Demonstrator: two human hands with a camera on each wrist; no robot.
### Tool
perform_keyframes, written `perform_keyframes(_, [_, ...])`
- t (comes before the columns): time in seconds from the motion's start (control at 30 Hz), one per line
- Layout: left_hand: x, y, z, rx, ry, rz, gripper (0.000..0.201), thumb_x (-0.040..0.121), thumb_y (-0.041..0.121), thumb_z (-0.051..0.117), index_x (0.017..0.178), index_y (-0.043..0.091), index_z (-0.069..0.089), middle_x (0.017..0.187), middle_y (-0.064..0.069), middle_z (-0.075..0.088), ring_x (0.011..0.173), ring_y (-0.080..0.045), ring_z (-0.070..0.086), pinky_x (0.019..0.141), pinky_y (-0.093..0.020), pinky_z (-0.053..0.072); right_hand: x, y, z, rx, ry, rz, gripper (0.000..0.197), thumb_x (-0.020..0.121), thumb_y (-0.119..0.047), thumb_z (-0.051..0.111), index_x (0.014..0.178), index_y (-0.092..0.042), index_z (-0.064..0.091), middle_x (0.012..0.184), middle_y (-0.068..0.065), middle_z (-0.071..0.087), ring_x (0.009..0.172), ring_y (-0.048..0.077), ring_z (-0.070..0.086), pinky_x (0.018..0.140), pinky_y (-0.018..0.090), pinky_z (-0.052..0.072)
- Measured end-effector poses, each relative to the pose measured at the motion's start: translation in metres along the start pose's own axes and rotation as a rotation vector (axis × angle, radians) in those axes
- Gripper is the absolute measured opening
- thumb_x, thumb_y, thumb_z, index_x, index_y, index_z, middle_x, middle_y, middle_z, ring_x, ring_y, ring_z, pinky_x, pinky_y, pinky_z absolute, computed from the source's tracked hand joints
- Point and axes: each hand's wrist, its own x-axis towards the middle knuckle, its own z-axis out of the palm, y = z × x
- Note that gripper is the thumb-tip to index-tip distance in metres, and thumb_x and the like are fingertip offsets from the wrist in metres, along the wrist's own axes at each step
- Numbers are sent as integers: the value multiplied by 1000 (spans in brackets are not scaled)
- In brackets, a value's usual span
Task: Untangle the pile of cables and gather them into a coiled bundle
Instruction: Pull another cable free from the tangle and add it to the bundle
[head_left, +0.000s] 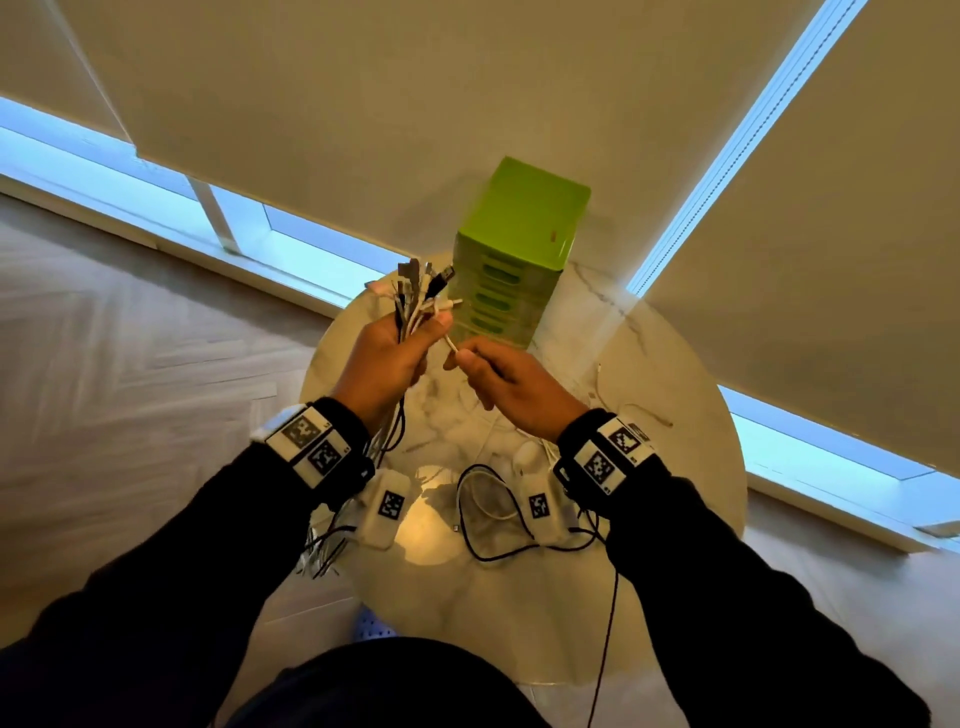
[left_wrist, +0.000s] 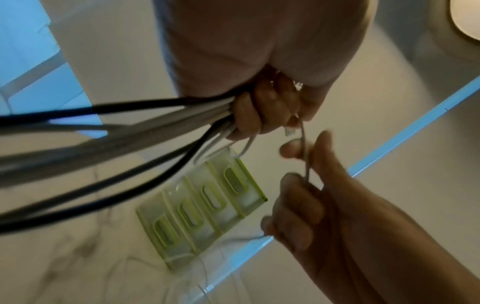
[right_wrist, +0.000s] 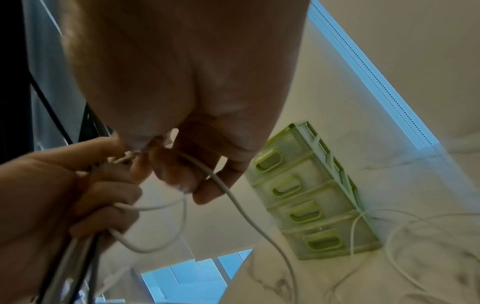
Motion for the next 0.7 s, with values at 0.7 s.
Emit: perform_keyframes(0.7, [-66, -16, -199, -233, 598, 31, 11, 105, 23, 48, 101, 22, 58, 56, 7, 48, 58, -14, 41, 56, -28, 31, 119, -49, 174, 102, -285, 11, 21, 107, -29, 43, 113, -22, 61, 113, -8, 72, 105, 7, 67, 89, 26, 52])
